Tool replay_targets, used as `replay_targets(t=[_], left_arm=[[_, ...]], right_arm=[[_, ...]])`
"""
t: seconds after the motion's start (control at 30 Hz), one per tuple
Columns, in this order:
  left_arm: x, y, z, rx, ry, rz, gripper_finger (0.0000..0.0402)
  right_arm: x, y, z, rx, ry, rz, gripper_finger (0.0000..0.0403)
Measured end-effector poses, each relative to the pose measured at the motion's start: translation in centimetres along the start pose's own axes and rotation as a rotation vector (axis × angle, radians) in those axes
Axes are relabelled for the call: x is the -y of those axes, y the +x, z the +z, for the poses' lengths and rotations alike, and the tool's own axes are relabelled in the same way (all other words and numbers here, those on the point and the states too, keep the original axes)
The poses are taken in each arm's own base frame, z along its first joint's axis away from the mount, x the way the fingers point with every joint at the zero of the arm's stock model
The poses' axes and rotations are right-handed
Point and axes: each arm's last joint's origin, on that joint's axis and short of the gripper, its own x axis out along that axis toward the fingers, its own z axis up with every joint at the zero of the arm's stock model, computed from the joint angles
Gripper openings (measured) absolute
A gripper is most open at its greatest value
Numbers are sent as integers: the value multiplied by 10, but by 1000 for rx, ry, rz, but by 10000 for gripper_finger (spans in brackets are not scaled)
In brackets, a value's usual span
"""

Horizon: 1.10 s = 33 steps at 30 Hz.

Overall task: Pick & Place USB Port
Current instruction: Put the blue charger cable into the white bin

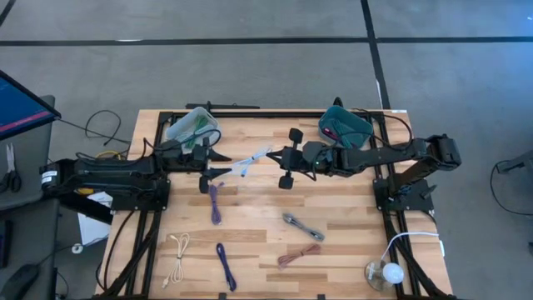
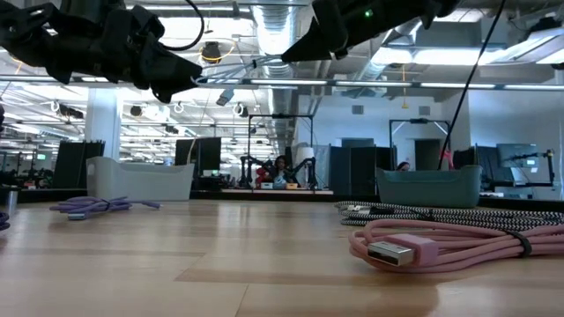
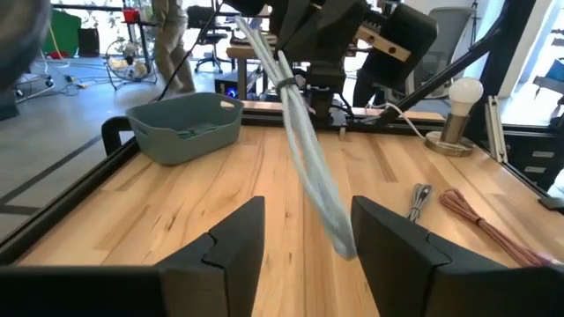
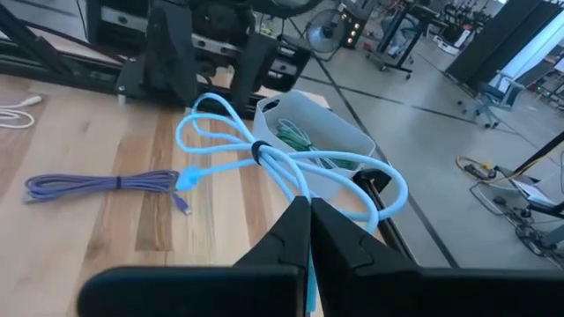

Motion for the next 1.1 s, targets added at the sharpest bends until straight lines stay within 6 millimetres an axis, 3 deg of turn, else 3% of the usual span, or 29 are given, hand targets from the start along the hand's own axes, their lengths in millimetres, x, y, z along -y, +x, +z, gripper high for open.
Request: replay_targets(t=[0.5,0.67,0.9,1.1], left_arm=[[-1,6,1,41,21,2,157],[-1,6,2,47,22,2,112],[-2,6,2,51,32,2,19],[-2,6,2,54,51,6,8]], right_arm=[[1,0,7,73,6,3,0],[1,0,7,73,6,4,0],[1,0,7,72,5,4,0],[1,0,7,72,4,4,0]])
